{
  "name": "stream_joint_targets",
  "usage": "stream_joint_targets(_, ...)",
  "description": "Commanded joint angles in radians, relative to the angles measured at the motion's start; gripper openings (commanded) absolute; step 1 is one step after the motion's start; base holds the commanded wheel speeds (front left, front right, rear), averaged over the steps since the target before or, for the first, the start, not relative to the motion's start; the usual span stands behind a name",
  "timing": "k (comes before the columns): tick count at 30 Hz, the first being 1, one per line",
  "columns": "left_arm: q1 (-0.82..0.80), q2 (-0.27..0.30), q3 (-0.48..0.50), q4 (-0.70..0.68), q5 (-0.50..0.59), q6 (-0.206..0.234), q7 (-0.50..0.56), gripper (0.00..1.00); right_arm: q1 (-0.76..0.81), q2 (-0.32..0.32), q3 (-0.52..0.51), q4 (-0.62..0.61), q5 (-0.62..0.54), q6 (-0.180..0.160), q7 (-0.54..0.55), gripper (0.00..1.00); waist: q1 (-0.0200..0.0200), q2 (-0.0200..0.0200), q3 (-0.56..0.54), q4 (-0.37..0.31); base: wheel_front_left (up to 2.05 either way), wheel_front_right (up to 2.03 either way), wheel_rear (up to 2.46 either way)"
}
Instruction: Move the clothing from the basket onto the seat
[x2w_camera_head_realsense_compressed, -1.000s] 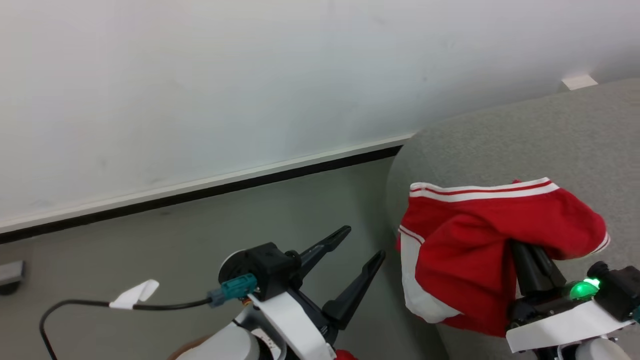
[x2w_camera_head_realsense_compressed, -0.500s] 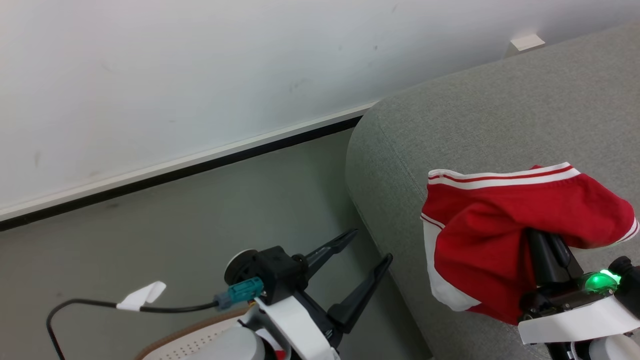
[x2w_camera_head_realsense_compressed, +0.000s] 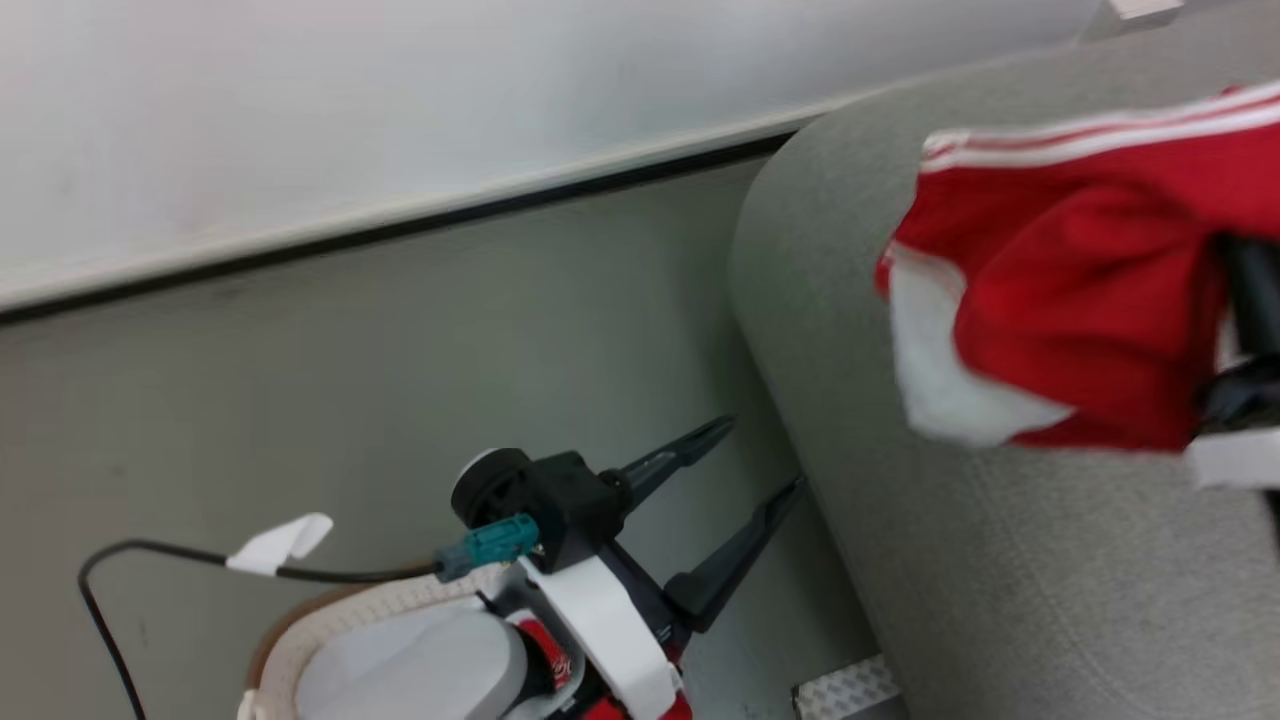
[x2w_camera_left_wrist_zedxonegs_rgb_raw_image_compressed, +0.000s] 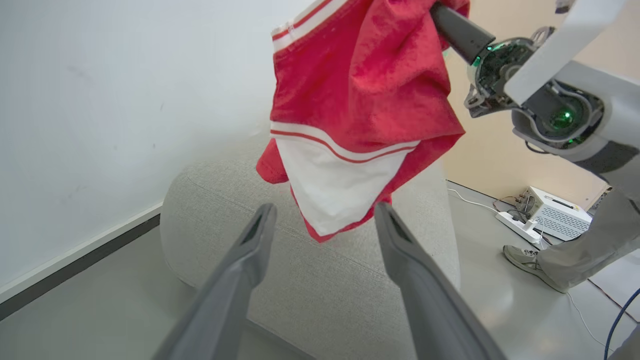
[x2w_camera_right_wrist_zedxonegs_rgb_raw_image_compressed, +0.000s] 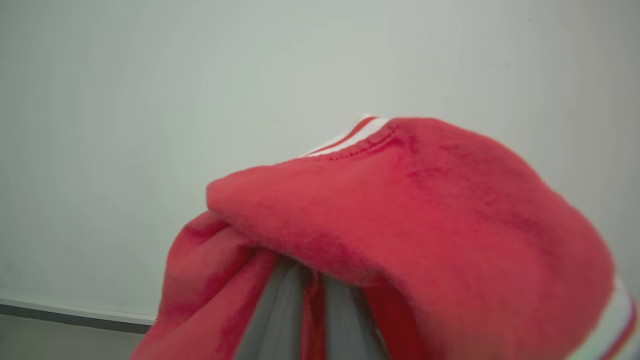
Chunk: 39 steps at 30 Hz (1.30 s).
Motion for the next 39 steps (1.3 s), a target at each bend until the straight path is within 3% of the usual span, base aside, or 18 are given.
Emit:
stream_joint_targets(1, -0.02, 0.011, 0.005, -0.006, 0.007, -0.003, 0.005, 1.0, -0.04, -0.022, -0.021, 0.011, 0.008, -0.002, 0.003, 0.0, -0.0001, 0.0, 0.066, 0.049, 0.0, 0.0, 0.0)
stream_joint_targets(10, -0.119, 0.039, 0.023, -0.049, 0.035, -0.011, 0.05, 1.0, -0.287, -0.136, -0.145, 0.173, 0.077, -0.002, 0.019, 0.0, -0.0001, 0.0, 0.261, 0.132, 0.0, 0.0, 0.0)
stream_joint_targets(17, -0.181, 0.043, 0.036, -0.068, 0.048, -0.016, 0.066, 1.0, -0.44, -0.219, -0.239, 0.366, 0.032, -0.002, 0.018, 0.0, -0.0001, 0.0, 0.376, 0.178, 0.0, 0.0, 0.0)
stream_joint_targets(23, -0.198, 0.045, 0.042, -0.056, 0.046, -0.016, 0.059, 1.0, -0.484, -0.237, -0.236, 0.566, -0.016, -0.002, 0.046, 0.0, -0.0001, 0.0, 0.41, 0.19, 0.0, 0.0, 0.0)
stream_joint_targets(28, -0.199, 0.044, 0.049, -0.045, 0.032, -0.014, 0.05, 1.0, -0.464, -0.219, -0.2, 0.762, -0.05, -0.002, 0.161, 0.0, -0.0001, 0.0, 0.408, 0.195, 0.0, 0.0, 0.0)
stream_joint_targets(34, -0.19, 0.049, 0.058, -0.035, 0.023, -0.006, 0.038, 1.0, -0.476, -0.204, -0.17, 0.851, -0.028, -0.002, 0.164, 0.0, -0.0001, 0.0, 0.384, 0.192, 0.0, 0.0, 0.0)
stream_joint_targets(35, -0.186, 0.05, 0.059, -0.033, 0.021, -0.004, 0.036, 1.0, -0.477, -0.204, -0.163, 0.858, -0.028, -0.002, 0.162, 0.32, -0.0001, 0.0, 0.376, 0.189, 0.0, 0.0, 0.0)
stream_joint_targets(36, -0.18, 0.051, 0.057, -0.03, 0.018, -0.005, 0.032, 1.0, -0.479, -0.204, -0.154, 0.864, -0.027, -0.002, 0.162, 0.87, -0.0001, 0.0, 0.366, 0.187, 0.0, 0.0, 0.0)
stream_joint_targets(37, -0.175, 0.05, 0.057, -0.029, 0.016, -0.003, 0.031, 1.0, -0.478, -0.204, -0.145, 0.867, -0.022, -0.002, 0.163, 1.0, -0.0001, 0.0, 0.356, 0.185, 0.0, 0.0, 0.0)
stream_joint_targets(39, -0.165, 0.049, 0.057, -0.022, 0.013, 0.0, 0.019, 1.0, -0.471, -0.198, -0.112, 0.866, -0.012, -0.002, 0.184, 1.0, -0.0001, 0.0, 0.328, 0.181, 0.0, 0.0, 0.0)
